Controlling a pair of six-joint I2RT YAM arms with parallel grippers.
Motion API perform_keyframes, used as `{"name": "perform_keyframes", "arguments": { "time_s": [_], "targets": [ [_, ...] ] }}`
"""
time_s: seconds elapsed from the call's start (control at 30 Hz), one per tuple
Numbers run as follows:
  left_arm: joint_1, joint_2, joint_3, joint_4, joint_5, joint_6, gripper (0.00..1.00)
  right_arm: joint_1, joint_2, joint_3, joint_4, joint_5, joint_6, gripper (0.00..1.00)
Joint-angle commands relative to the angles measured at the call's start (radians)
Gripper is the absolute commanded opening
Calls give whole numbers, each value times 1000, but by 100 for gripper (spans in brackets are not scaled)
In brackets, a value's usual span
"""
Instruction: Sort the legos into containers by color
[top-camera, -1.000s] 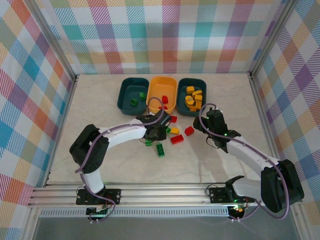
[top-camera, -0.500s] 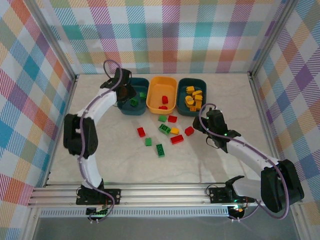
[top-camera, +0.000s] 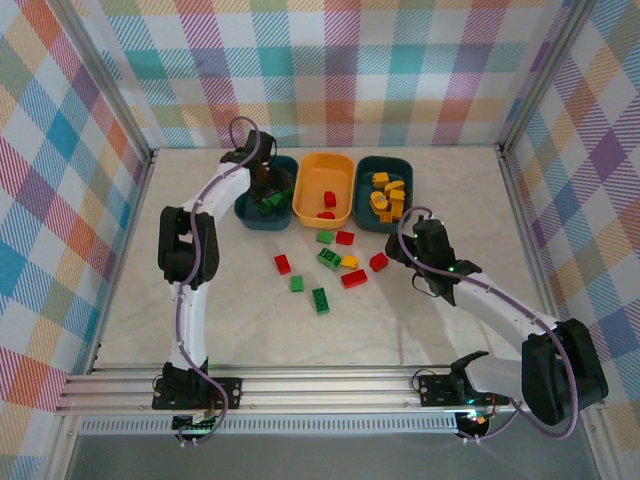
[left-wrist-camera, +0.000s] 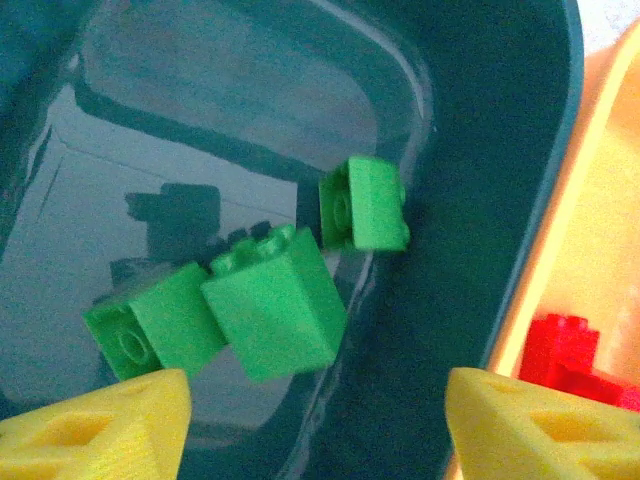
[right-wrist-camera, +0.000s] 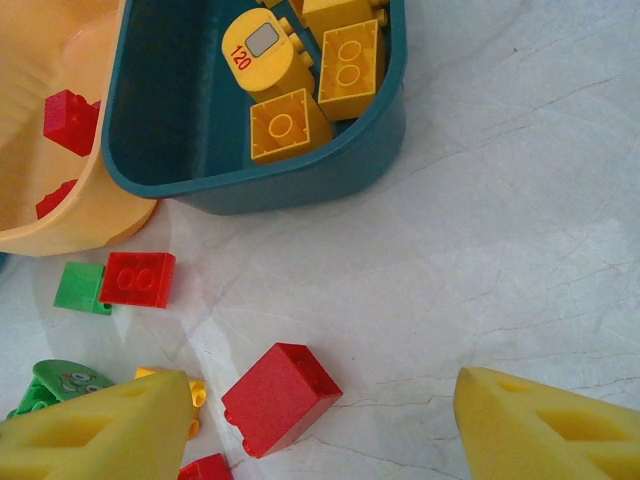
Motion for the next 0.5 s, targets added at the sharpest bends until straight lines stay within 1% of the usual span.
{"name": "perform_keyframes", "arguments": {
  "time_s": [0.0,0.07,0.17,0.23,0.27,0.33,0.37,0.4,0.47],
  "targets": [
    [-14,-187,-86,20,61,16,71,0,-5,-6,24,-11,15,70],
    [-34,-284,-193,66,78,5,72,0,-8,-6,23,-9,15,70],
    [-115,-438,-415,145,69,-22,72,0,-10,-7,22,-5,14,70],
    [-199,-524,-554,156,22,-48,72,1,-7,-8,22,0,11,70],
    [-255,-566,-635,177,-10,-82,72,0,-6,-9,23,4,12,70],
    [-355,-625,-768,245,-29,-167,73,0,-1,-9,24,15,10,70],
    [-421,-639,-831,278,-41,-219,73,0,2,-9,24,19,9,70],
    [-477,-640,-868,292,-55,-265,73,0,5,-9,27,22,8,70],
    [-562,-620,-889,296,-75,-334,73,0,17,-9,31,32,4,70]
  ]
}}
